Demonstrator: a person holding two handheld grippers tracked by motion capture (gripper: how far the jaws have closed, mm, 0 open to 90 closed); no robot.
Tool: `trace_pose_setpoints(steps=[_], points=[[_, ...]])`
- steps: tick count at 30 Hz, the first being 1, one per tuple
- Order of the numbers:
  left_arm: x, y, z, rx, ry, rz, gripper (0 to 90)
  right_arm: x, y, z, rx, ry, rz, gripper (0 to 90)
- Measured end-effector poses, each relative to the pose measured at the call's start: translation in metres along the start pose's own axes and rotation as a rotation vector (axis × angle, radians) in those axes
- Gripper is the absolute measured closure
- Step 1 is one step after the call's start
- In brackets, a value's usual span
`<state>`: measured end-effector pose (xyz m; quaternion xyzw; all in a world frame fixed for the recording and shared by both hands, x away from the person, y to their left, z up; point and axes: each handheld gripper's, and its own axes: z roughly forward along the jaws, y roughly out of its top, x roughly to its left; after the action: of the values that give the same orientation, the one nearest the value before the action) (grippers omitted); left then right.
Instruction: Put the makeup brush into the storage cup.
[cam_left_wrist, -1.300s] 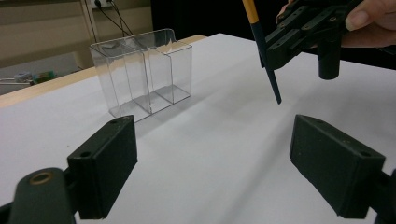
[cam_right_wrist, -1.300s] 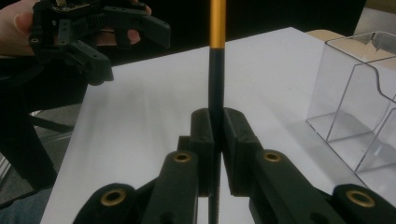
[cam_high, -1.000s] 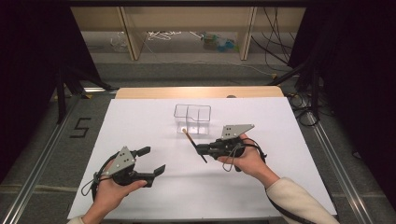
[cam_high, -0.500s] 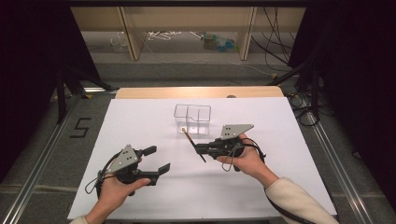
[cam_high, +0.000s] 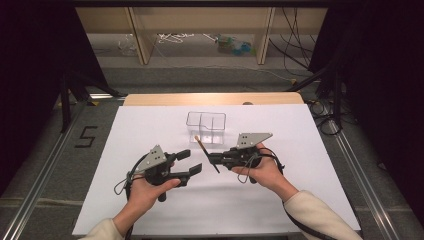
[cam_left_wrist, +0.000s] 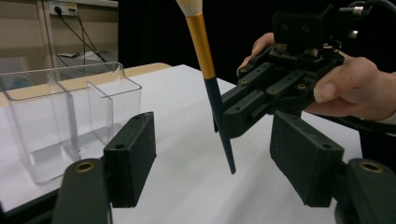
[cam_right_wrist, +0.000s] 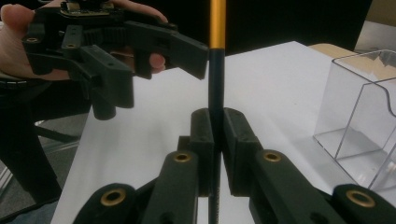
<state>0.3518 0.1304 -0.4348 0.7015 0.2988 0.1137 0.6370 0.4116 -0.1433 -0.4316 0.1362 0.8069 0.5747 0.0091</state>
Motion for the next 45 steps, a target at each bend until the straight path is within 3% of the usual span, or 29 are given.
trace_pose_setpoints(steps=[4,9,11,18,25,35,37,41,42,45], points=[[0.000,0.004,0.009,-0.020,-0.018,0.012,38.1,0.000,0.000,-0.001,-0.007,-0.003,-0.005,83.7],[-0.001,0.008,0.013,-0.055,-0.004,-0.030,46.0,0.000,0.000,-0.002,-0.004,-0.001,0.002,83.7],[-0.001,0.009,0.014,-0.064,-0.003,-0.039,48.8,0.000,0.000,-0.002,-0.005,-0.011,-0.016,83.7],[0.002,0.013,0.017,-0.100,-0.008,-0.033,59.2,0.001,0.000,0.001,-0.021,-0.011,-0.013,83.7],[0.001,0.013,0.020,-0.110,-0.013,-0.060,67.4,0.000,0.000,0.000,-0.017,-0.016,-0.020,83.7],[0.000,0.013,0.025,-0.108,-0.041,-0.041,81.6,0.002,0.000,0.002,-0.008,-0.001,-0.034,83.8],[0.000,0.014,0.024,-0.102,-0.031,-0.021,83.1,0.003,0.000,0.003,-0.013,-0.026,-0.038,83.7],[-0.001,0.017,0.024,-0.092,-0.015,0.015,83.3,0.004,0.002,0.002,0.004,-0.031,-0.049,83.2],[-0.003,0.017,0.024,-0.094,0.001,0.005,83.4,0.004,0.003,0.002,0.005,-0.033,-0.045,79.4],[-0.001,0.020,0.022,-0.087,0.020,0.056,83.4,0.004,0.003,0.004,0.035,-0.038,-0.039,64.6]])
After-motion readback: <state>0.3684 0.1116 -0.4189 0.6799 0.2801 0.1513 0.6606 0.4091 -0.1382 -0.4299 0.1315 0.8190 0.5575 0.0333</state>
